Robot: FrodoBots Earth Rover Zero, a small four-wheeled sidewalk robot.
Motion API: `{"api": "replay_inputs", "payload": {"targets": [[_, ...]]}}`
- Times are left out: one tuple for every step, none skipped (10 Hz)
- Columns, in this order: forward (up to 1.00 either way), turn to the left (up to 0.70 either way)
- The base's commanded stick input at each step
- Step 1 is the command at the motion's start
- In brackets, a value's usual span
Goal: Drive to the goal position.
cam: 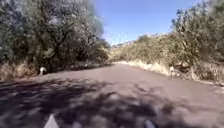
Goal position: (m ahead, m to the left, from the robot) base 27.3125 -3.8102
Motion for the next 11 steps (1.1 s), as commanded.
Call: {"api": "replay_inputs", "payload": {"targets": [[0.85,-0.34],[0.85,-0.34],[0.85,-0.34],[0.85,-0.34],[0.85,0.0],[0.85,0.0],[0.85,0.0],[0.85,0.0],[0.85,0.0],[0.85,0.0],[0.85,0.0]]}}
